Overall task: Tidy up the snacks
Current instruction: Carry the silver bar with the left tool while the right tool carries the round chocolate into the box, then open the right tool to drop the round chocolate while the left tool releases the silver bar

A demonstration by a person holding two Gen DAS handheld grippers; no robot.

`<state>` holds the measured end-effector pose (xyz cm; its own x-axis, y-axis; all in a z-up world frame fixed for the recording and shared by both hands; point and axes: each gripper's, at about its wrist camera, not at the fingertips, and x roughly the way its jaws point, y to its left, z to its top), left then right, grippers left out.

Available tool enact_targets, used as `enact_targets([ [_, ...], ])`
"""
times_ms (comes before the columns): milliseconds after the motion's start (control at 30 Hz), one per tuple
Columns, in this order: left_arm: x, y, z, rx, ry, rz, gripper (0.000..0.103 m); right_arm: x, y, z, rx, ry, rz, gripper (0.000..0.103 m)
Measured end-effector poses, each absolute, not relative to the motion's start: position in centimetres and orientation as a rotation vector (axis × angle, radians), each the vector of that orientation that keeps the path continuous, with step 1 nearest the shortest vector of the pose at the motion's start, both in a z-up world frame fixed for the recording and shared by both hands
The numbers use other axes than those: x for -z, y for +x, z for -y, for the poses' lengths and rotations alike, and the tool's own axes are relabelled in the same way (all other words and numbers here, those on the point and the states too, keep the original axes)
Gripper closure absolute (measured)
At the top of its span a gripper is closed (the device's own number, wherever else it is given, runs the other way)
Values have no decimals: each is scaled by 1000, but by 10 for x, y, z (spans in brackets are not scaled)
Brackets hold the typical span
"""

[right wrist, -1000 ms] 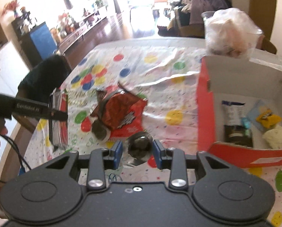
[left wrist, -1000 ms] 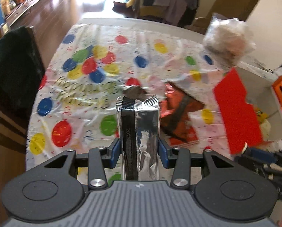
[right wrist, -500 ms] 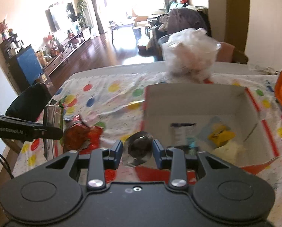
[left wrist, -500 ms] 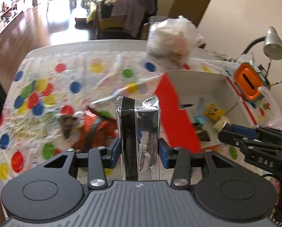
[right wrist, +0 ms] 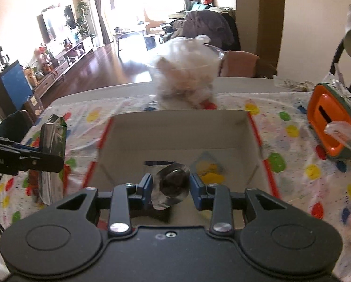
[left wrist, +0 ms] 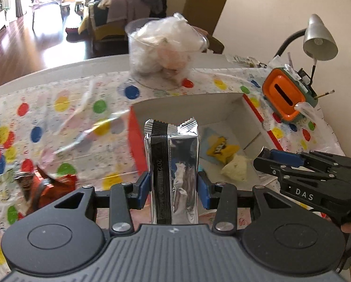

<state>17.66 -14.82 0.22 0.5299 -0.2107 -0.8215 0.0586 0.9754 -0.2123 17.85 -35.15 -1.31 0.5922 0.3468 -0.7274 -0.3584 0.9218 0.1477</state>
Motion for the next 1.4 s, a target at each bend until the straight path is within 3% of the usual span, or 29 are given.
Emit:
enact_targets([
  [700,65,282,212,68,-184,-1218,61,65,253,378,-461,-133,-951,70],
  [1400,107,321,223,33,-170,-1382,62,94,274,361,-514,-188,-1077,67],
])
